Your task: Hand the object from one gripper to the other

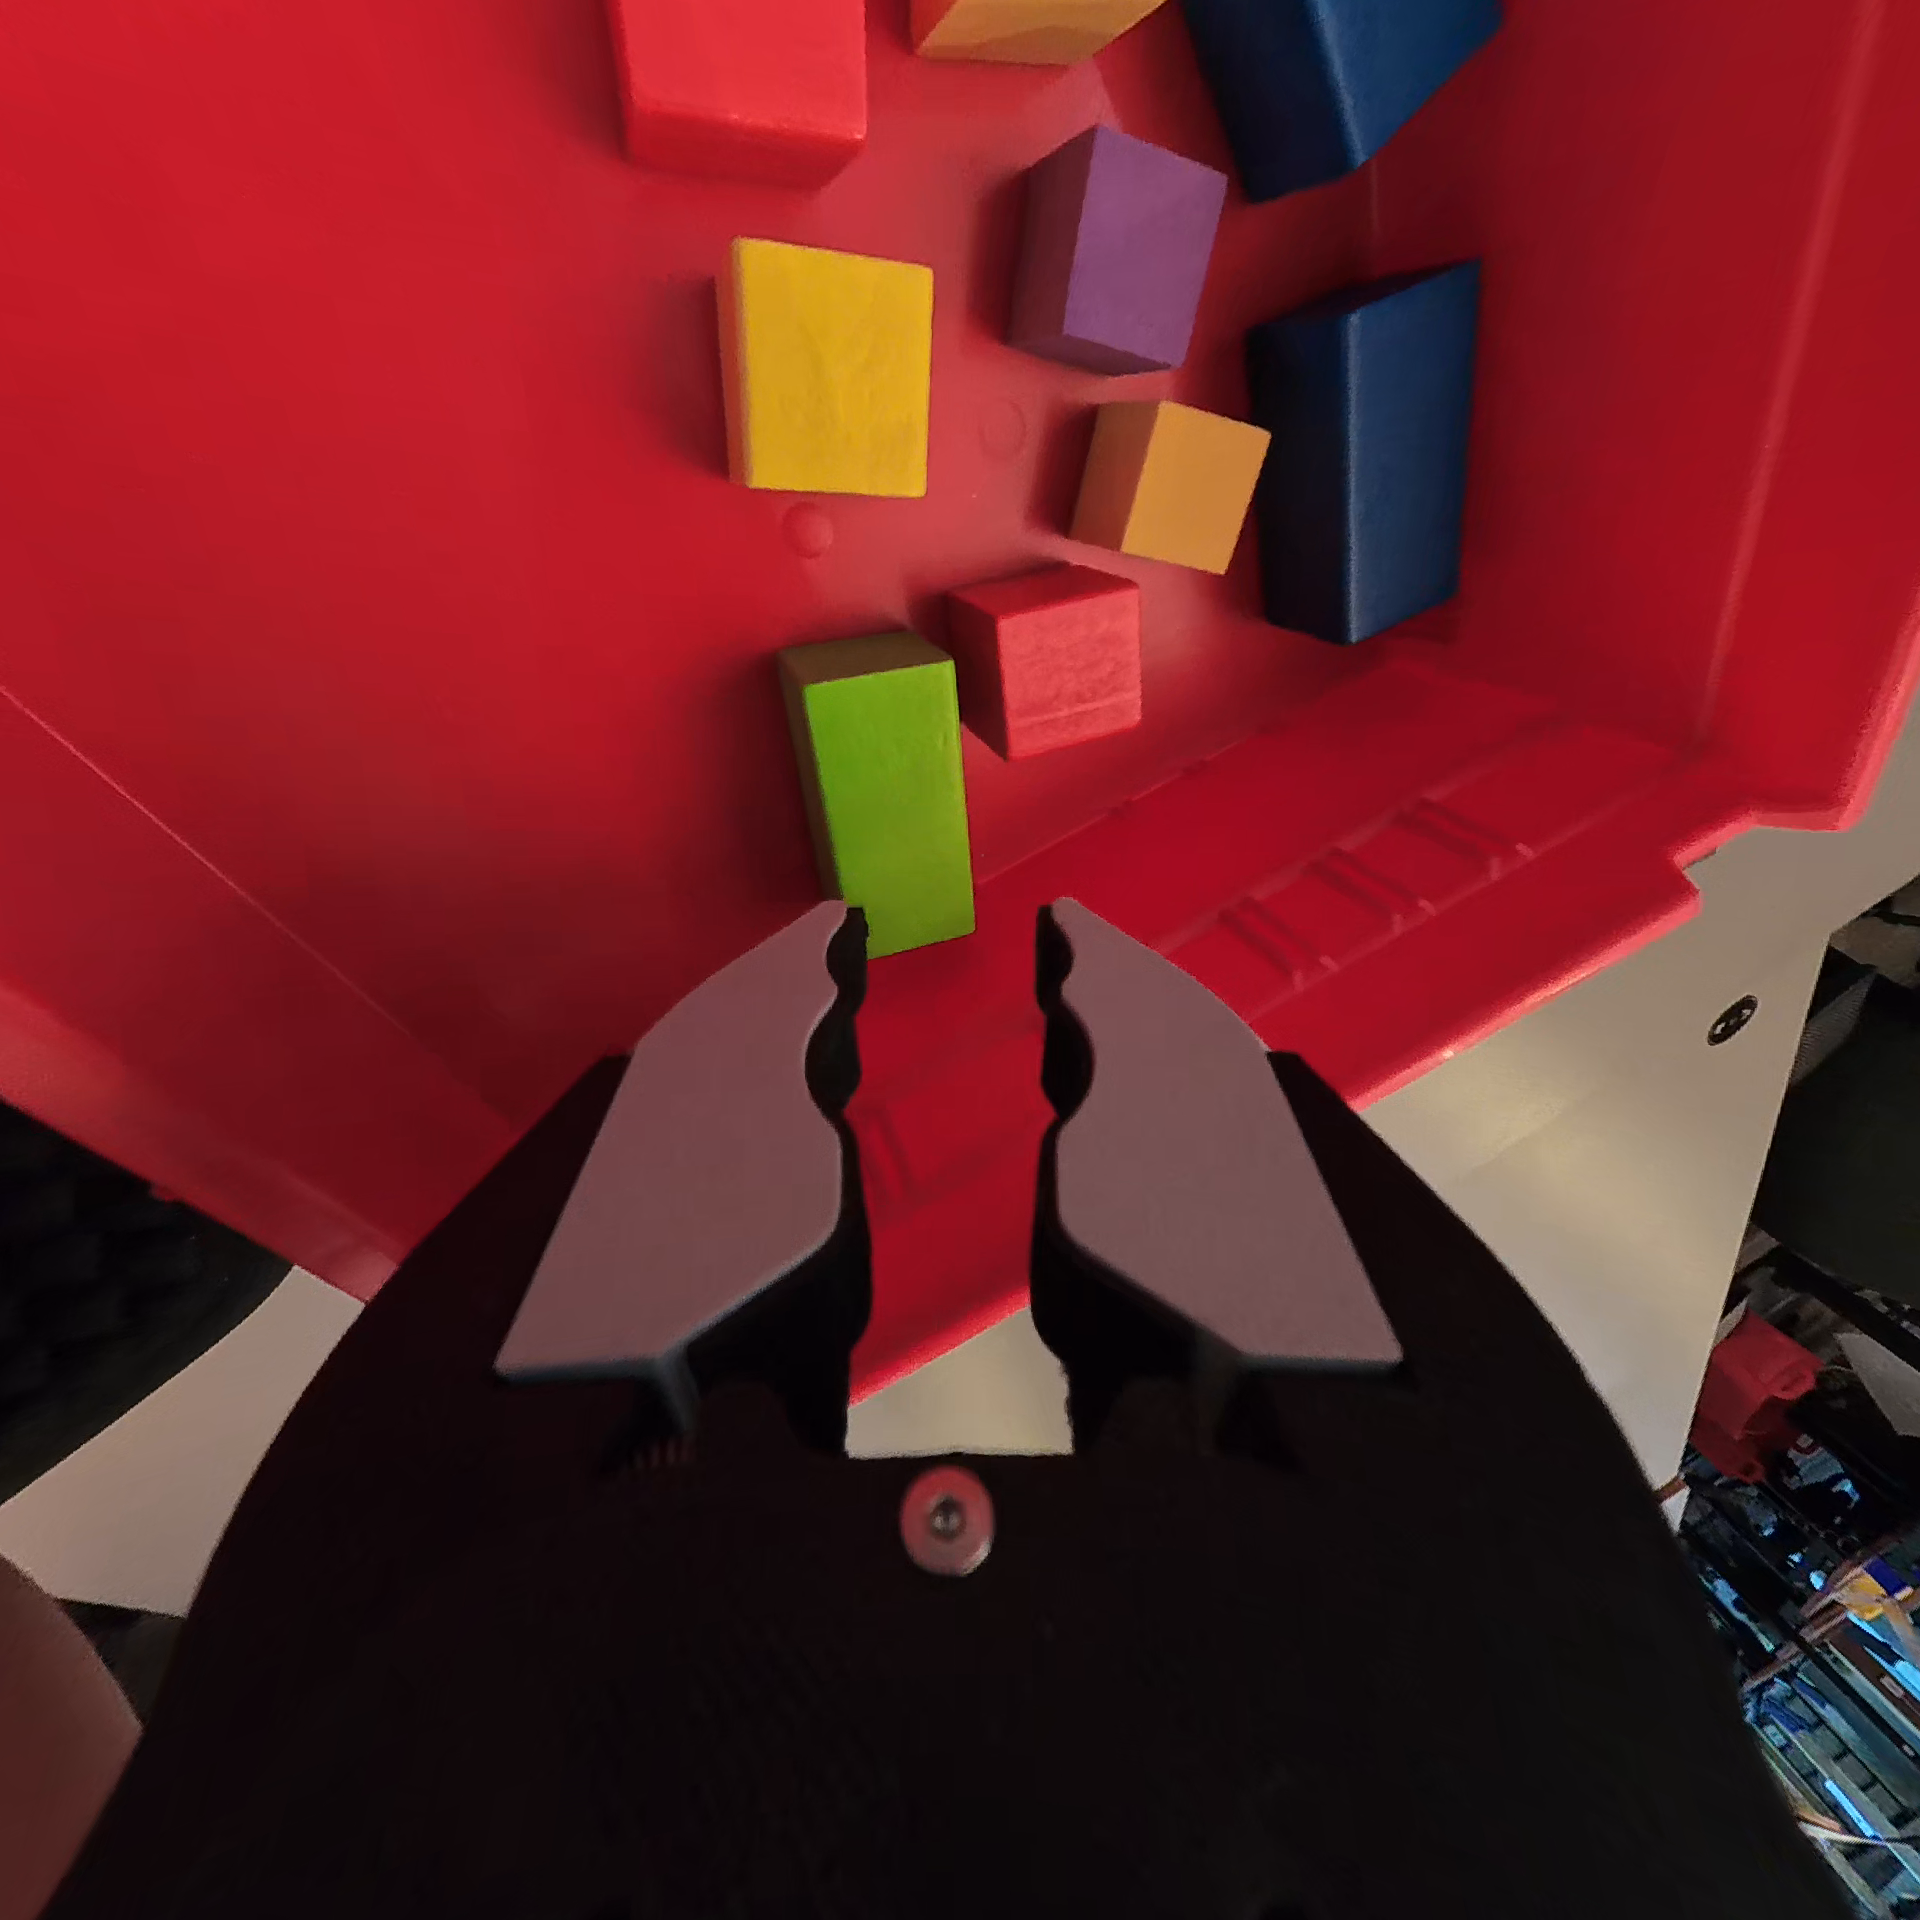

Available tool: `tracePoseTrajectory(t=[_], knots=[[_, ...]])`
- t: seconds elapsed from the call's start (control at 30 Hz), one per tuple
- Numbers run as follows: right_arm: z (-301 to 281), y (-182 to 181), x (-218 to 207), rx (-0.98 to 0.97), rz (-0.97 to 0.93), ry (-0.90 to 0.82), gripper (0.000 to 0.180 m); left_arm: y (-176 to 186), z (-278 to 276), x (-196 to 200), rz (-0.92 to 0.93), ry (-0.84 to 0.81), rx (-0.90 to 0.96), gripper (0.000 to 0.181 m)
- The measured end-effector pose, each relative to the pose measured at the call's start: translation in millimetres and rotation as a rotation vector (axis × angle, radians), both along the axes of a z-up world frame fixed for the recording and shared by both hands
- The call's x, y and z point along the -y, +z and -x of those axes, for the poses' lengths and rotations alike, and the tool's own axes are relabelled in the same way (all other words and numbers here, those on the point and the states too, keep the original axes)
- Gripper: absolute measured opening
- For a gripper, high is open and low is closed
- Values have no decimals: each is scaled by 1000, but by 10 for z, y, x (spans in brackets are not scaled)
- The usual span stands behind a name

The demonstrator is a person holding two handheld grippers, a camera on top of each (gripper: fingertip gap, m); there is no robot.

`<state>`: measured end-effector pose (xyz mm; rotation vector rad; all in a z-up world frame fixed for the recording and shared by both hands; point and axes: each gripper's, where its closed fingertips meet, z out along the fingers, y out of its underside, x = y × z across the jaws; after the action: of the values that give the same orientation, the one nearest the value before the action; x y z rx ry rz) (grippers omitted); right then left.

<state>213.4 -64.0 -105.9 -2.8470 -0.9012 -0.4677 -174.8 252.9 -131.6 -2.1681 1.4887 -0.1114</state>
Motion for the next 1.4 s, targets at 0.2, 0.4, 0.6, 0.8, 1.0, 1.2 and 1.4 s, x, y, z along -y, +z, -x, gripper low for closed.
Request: tracePoseTrajectory(t=[0.2,0.4,0.6,0.8,1.0,1.2,1.4], knots=[[14,-25,39,-19,17,-7,30,-134,-162,-25,22,-67,-14,66],[-8,-4,36,-15,9,-10,29,-182,-153,-40,12,-104,-15,38],[0,28,29,0,4,-6,29,-120,-112,79,16,-121,0,35],[40,313,-40,54,-103,-7,22,327,-17,239,-70,-107,119,35],[449,1050,-418,87,-458,98,21,1192,-183,863,-59,-244,394,35],[2180,1849,-763,-552,-867,548,36,1987,-574,1902,59,-567,667,34],[2908,2238,-572,-1107,-868,619,51,2297,-824,2488,55,-741,732,34]])
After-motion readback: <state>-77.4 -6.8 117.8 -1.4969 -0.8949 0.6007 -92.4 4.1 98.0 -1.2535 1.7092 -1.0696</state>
